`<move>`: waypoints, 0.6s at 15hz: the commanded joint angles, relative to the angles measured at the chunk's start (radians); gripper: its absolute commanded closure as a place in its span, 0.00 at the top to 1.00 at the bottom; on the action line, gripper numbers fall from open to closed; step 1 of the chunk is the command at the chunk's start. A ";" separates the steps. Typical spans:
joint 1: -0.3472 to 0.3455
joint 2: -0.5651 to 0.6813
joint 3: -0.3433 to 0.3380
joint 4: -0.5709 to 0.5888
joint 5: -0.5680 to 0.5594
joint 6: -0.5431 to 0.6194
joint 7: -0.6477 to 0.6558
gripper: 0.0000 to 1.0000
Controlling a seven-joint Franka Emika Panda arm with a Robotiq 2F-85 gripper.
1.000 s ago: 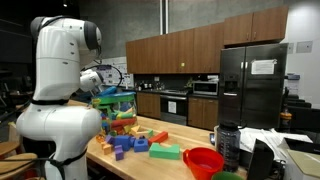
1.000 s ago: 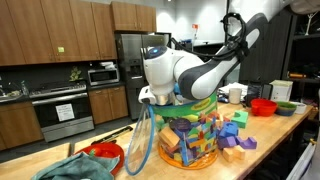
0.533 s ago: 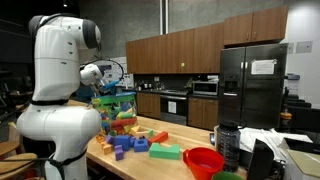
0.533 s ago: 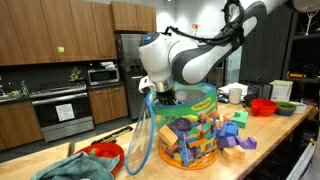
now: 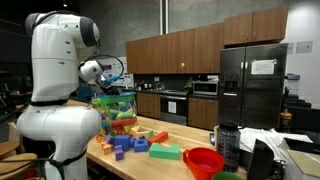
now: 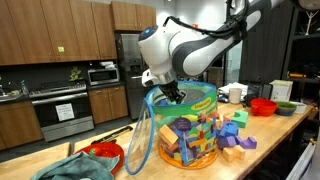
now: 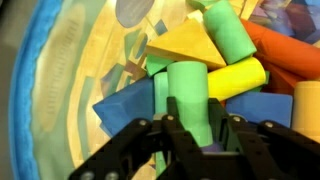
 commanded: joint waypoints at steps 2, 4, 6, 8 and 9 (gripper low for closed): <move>-0.015 -0.041 -0.015 0.022 0.021 -0.037 -0.082 0.10; -0.026 -0.047 -0.026 0.041 0.013 -0.032 -0.083 0.10; -0.036 -0.062 -0.036 0.049 0.015 -0.035 -0.093 0.10; -0.047 -0.081 -0.047 0.049 0.011 -0.046 -0.107 0.10; -0.054 -0.091 -0.056 0.052 0.007 -0.053 -0.118 0.10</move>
